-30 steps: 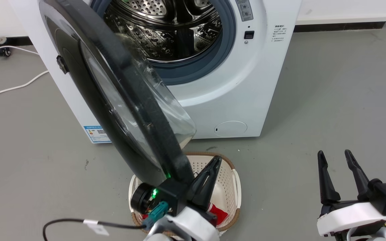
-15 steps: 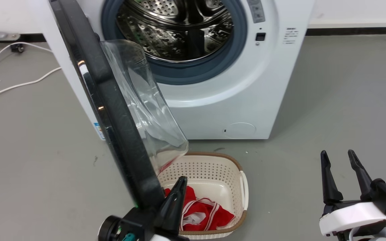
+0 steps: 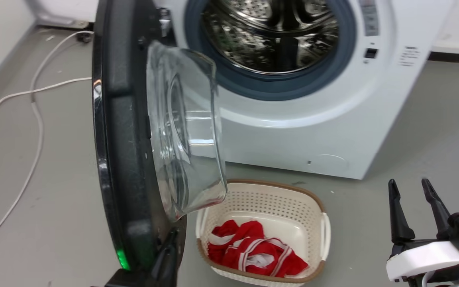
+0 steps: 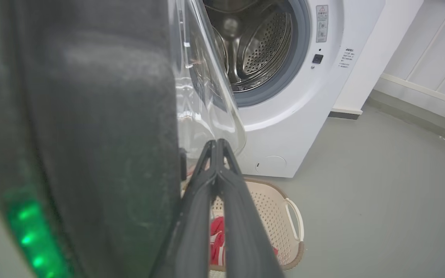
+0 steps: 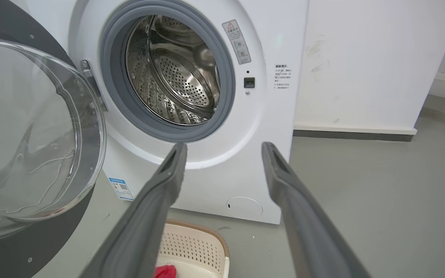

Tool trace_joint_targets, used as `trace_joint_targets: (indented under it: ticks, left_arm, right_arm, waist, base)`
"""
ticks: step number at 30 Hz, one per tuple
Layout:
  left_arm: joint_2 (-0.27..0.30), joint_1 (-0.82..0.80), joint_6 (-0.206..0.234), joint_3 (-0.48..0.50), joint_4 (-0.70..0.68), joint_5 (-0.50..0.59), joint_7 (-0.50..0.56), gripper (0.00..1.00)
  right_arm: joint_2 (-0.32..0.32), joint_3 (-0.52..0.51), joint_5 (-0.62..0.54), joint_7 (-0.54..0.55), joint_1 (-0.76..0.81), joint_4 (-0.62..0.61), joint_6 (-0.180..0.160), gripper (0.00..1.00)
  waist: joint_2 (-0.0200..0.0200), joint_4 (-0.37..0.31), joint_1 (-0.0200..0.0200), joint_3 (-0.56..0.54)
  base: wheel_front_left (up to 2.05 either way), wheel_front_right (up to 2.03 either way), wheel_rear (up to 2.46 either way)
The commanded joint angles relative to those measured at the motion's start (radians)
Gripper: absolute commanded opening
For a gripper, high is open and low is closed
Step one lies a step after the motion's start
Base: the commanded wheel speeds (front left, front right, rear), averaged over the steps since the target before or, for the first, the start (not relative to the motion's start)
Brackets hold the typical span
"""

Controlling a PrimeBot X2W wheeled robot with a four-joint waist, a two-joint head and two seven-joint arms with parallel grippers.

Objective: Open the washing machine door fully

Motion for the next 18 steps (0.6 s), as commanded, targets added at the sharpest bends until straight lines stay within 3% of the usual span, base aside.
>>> trace_joint_targets:
  ticks: [1, 6, 10, 18]
  left_arm:
    - [0.013, 0.015, 0.013, 0.02, -0.005, -0.003, -0.008, 0.0]
    - [0.033, 0.034, 0.036, 0.07, -0.001, -0.019, -0.025, 0.0]
    - [0.046, 0.011, 0.031, 0.109, 0.015, -0.042, -0.035, 0.0]
    - [0.088, -0.072, 0.016, 0.219, 0.065, -0.105, -0.062, 0.0]
  right_arm:
    - [0.001, -0.004, -0.008, 0.002, 0.01, -0.008, -0.001, 1.0]
    - [0.002, -0.017, -0.012, 0.01, 0.015, -0.027, -0.001, 1.0]
    - [0.002, -0.021, -0.014, 0.021, 0.006, -0.045, 0.0, 1.0]
    - [0.002, -0.016, -0.031, 0.043, -0.021, -0.075, -0.001, 1.0]
  waist:
    - [-0.0001, 0.043, -0.0001, 0.004]
    - [-0.0001, 0.107, -0.0001, 0.012]
    - [-0.0001, 0.147, -0.0001, 0.029]
    - [-0.0001, 0.164, -0.0001, 0.061]
  base:
    - [0.0, 0.0, 0.0]
    - [0.0, 0.0, 0.0]
    - [0.0, 0.0, 0.0]
    - [0.0, 0.0, 0.0]
